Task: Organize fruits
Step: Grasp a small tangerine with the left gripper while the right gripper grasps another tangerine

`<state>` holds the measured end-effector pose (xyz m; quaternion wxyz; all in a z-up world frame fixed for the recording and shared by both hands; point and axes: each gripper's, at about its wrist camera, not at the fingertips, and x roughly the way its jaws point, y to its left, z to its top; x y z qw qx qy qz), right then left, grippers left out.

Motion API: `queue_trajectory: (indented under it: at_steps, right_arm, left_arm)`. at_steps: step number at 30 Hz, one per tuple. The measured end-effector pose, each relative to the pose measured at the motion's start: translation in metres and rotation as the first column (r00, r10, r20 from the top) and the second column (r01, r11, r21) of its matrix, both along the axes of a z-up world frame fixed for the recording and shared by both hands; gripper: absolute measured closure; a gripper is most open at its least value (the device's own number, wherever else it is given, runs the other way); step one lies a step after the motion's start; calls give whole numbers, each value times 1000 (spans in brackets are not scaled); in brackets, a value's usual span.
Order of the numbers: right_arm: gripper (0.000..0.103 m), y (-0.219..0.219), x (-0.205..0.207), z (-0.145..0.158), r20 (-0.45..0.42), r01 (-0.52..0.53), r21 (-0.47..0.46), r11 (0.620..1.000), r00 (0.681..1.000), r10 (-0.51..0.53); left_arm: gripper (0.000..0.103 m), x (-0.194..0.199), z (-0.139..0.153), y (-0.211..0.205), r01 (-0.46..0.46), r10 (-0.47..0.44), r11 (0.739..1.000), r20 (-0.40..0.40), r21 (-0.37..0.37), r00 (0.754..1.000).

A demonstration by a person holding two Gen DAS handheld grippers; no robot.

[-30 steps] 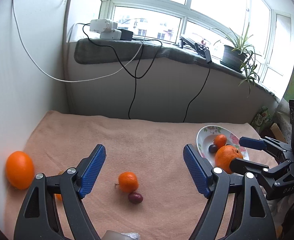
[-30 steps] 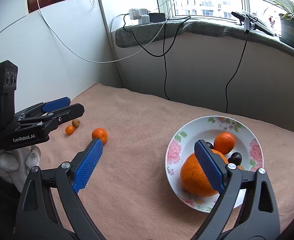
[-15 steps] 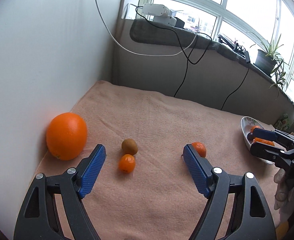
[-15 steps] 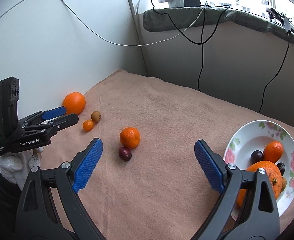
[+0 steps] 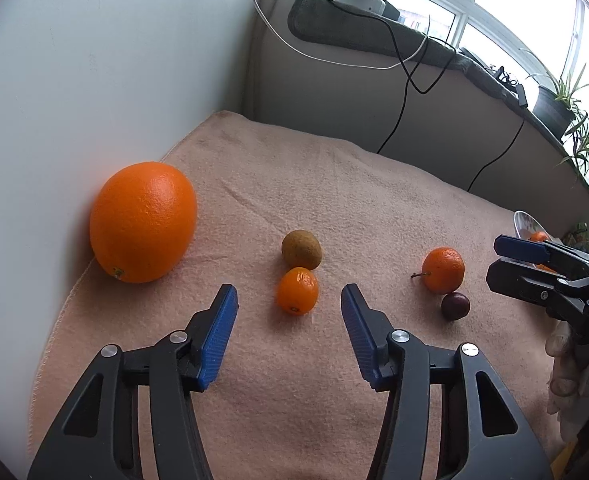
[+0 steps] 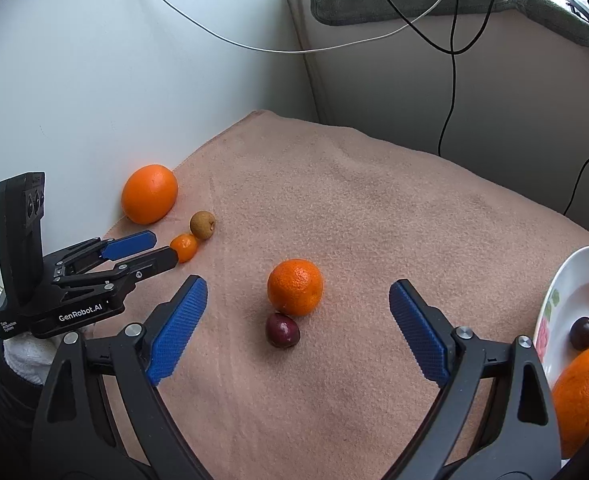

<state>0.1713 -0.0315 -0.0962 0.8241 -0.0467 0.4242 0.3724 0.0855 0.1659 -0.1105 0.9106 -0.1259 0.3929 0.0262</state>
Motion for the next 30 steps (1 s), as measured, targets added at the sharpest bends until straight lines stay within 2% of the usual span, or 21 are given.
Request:
queue_trajectory:
  at_steps: [4,5,9,13,20,23,30]
  right_arm:
    - [16,11,1,-7,-11,-16,-19,1000,1000,16]
    - [20,13,2,-9,-14,-18,-22,1000,1000,18]
    - [23,20,8,-15,-30,-17,-34,999,999,15]
    - [33,24,13,-17,-47,-16,-37,999,999,14]
    - [58,26,18,-22,-70,-23,-41,999,997,20]
    - [65,26,20,-23,-71,-18,-41,999,997,15]
    - [65,19,20,-19,-79,-2,-15,1000,997,1]
  left_arm:
    - [61,3,-3,1,8,-8,1000,-13,-3,1000]
    - [61,3,-3,1,9,-10,1000,-17,-2,1000]
    - [64,4,-7,3,15,-15,1000,-29,-12,999]
    - [68,4,-9,7,10,-11,999,-30,-38,999]
    - [77,5,-9,3,20,-21,999,-33,-28,999]
    - [82,6,-9,2,28,-29,999,-28,-28,999]
    - [83,7,-9,3,27,-28,999,-21,-31,999]
